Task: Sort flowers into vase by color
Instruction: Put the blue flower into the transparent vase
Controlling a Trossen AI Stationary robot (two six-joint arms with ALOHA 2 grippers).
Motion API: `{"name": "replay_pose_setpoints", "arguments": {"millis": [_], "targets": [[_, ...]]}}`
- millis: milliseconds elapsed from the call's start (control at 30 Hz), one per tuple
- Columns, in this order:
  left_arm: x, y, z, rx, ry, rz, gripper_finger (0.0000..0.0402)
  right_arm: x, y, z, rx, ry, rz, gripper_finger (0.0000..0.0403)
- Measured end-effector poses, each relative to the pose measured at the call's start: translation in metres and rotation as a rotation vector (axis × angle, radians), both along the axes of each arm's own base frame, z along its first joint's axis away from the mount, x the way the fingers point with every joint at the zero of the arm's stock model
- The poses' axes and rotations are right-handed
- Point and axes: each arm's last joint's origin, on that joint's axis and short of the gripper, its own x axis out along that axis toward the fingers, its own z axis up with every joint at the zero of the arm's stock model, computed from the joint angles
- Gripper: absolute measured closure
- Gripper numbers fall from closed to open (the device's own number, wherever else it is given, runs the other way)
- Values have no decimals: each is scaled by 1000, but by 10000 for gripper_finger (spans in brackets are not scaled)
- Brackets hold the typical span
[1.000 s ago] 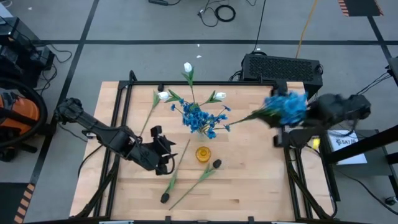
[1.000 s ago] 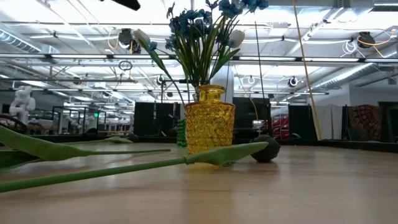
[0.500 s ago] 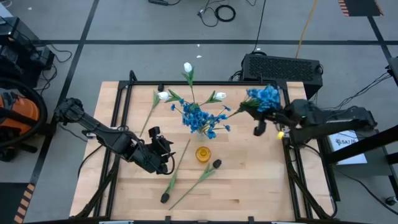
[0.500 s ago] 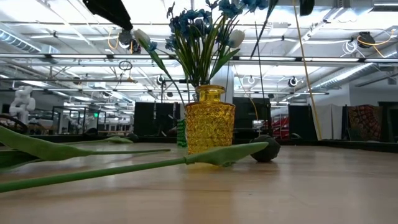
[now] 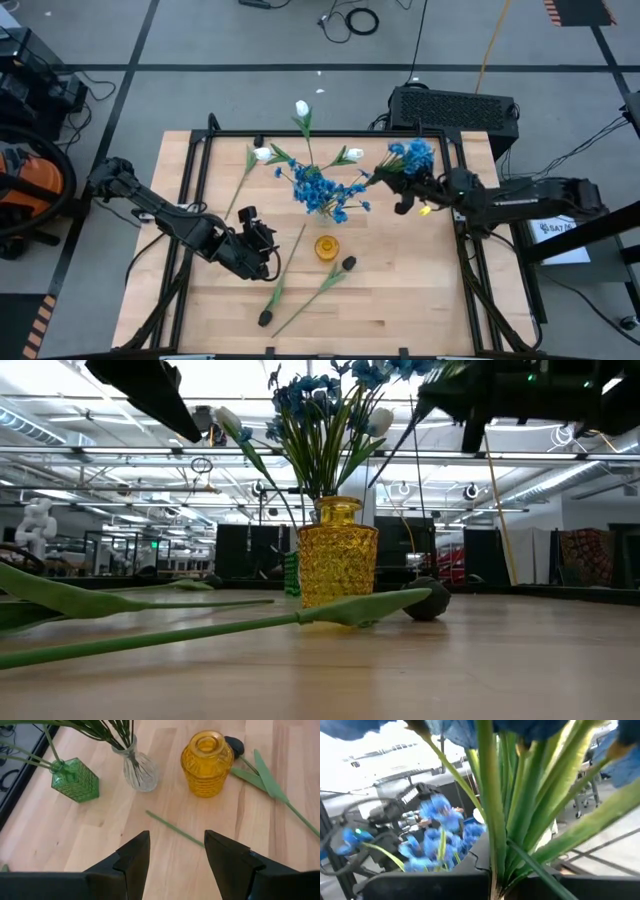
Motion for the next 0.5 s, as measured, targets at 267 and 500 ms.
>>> {"name": "replay_pose_setpoints", "arguments": {"millis": [267,500], "targets": [[3,3,-1,61,-20,37,206,26,-3,-18,33,-54,15,397],[7,1,-7,75,-5,40,206,44,-5,-30,74,-40,30,396]]}}
